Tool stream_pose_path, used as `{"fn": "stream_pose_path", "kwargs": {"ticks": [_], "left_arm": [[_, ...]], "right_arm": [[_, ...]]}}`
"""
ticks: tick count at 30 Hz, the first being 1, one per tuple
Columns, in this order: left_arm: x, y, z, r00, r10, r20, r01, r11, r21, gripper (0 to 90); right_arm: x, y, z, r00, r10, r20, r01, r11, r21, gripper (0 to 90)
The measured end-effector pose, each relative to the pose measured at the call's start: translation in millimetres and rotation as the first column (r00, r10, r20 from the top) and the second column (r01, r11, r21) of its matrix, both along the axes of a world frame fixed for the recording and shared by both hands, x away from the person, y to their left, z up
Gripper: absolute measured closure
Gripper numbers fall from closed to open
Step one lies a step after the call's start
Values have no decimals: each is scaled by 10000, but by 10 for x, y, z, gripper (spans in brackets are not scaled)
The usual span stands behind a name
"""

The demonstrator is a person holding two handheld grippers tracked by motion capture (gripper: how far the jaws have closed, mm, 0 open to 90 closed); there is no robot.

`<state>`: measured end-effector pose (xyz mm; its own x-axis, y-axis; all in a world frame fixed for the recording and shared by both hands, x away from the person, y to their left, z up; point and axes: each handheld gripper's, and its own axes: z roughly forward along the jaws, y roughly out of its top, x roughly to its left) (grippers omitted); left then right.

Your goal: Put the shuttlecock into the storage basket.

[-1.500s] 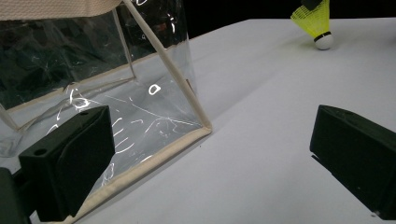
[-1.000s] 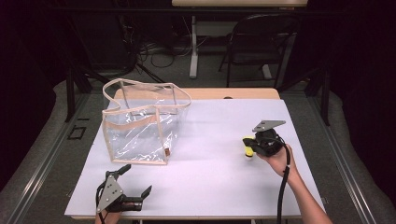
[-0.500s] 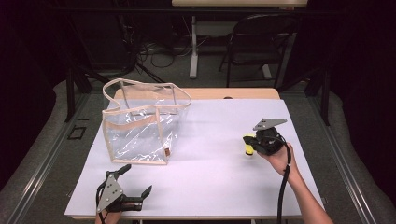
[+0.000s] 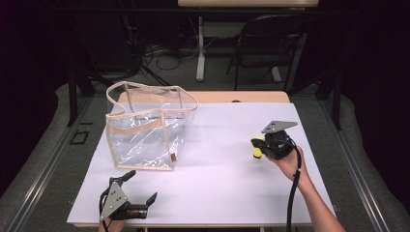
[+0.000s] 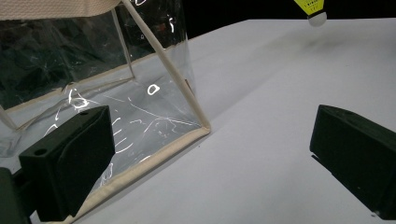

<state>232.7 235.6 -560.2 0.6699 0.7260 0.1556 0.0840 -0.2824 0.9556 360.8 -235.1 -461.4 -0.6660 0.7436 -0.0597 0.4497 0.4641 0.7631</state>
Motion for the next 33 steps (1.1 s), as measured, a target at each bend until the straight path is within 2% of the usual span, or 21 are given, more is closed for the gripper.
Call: {"fn": "stream_pose_path", "kwargs": {"ticks": [33], "left_arm": [[-3,1,-1,10000,-17,48,18,10000,-76,0]], "right_arm": [[44,184,122,9988,351,334,-354,9993,104,900]]}}
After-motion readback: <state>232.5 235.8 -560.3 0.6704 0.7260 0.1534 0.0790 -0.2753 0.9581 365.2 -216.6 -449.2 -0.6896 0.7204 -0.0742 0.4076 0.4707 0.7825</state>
